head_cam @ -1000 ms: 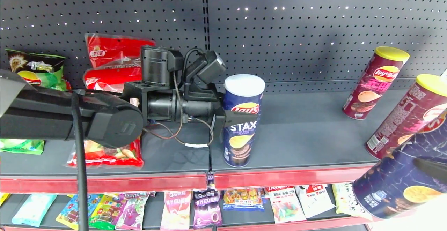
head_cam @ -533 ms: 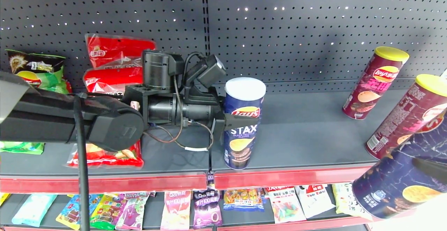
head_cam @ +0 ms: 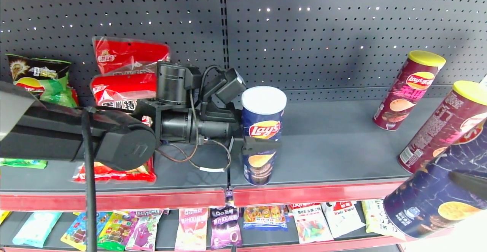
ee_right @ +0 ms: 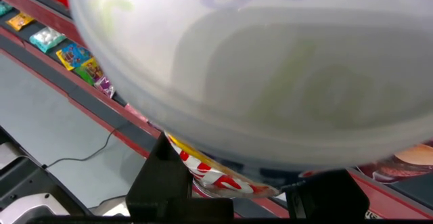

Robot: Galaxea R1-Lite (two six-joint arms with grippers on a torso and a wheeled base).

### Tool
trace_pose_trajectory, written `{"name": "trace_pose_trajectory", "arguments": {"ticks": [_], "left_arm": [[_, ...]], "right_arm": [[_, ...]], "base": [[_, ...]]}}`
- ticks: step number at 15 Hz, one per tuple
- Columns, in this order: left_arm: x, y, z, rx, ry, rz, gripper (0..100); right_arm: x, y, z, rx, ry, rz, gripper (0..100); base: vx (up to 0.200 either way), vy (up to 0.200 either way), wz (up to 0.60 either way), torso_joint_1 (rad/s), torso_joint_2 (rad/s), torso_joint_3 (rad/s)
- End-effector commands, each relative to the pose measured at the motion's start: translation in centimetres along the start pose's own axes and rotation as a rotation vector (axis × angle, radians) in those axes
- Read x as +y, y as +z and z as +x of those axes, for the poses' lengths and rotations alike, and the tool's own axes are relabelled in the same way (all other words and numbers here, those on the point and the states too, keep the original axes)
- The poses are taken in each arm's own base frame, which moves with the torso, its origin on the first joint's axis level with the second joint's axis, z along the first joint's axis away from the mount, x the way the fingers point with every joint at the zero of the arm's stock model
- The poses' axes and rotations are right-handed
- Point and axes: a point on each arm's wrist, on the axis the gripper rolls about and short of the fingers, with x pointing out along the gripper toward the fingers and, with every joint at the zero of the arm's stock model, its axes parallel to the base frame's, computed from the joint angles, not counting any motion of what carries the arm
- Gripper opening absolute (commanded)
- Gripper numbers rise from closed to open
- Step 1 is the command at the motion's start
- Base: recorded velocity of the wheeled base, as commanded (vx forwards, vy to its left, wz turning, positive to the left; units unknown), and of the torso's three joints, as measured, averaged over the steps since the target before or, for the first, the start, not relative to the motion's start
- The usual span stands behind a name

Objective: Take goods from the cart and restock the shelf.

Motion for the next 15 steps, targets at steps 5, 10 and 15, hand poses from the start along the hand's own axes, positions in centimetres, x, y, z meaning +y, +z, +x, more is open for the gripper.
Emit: {"name": "trace_pose_trajectory", "arguments": {"ticks": [5,10,15], "left_arm": [[-0.9,0.4,-1.4,-0.009,0.049,0.017,100],[-3.7,-0.5,-5.5,0.005,0.138,-0.007,100],[-7.4,-2.4,-11.1,0.056,0.296,-0.057,100]], "right_arm": [[-0.5,1.4,1.0,-0.002,0.010,-0.007,0],[-1.6,4.1,5.3,0.042,0.071,-0.006,0],[-2.0,4.6,13.8,0.036,0.155,-0.093,0]], "base": [[0.000,0.000,0.00,0.000,0.00,0.000],[0.000,0.000,0.00,0.000,0.00,0.000],[0.000,0.000,0.00,0.000,0.00,0.000]]}}
